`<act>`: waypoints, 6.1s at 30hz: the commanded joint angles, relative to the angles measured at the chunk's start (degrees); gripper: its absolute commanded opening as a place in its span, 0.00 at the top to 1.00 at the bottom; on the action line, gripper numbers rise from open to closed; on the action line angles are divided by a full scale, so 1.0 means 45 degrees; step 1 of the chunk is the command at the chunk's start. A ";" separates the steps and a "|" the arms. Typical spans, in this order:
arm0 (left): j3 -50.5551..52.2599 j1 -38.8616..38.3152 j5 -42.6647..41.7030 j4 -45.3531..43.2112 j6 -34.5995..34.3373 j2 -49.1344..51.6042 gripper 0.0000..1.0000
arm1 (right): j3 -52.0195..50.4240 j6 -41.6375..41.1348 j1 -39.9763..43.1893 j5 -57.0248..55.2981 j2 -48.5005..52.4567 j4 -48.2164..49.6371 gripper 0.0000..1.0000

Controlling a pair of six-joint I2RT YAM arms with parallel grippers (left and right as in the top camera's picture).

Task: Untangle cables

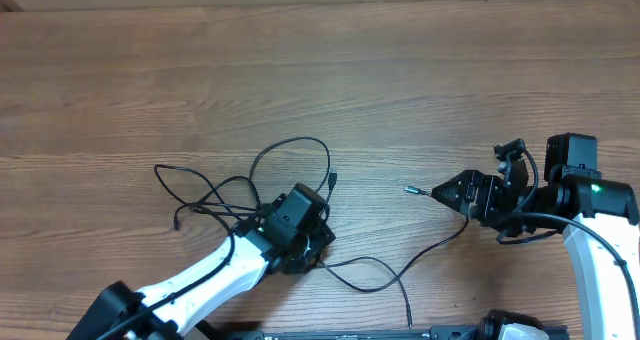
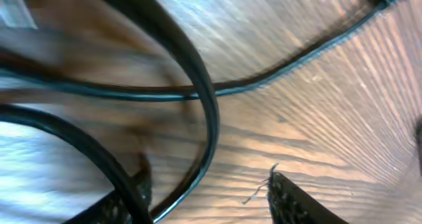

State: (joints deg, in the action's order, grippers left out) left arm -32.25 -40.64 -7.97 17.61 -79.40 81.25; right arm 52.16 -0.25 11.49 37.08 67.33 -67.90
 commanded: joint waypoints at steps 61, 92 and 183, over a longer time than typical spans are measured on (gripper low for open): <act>-0.9010 0.2254 0.3803 0.7257 -0.0738 0.3094 0.02 | 0.0257 0.0073 -0.0078 -0.2812 -0.0180 0.0068 0.00; -1.5606 0.3172 -0.3925 0.3225 1.0375 0.2929 0.96 | 0.0257 0.0073 -0.0078 -0.2812 -0.0180 0.0068 0.00; -1.7296 0.4804 -0.1433 1.0321 1.2507 0.0015 0.96 | 0.0257 -1.0341 -1.4124 -0.9335 0.3079 0.8393 0.00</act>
State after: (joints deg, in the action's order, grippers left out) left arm -108.75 -19.40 -16.82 64.31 -23.90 82.17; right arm 52.18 -47.53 -52.12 -3.49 80.25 -31.09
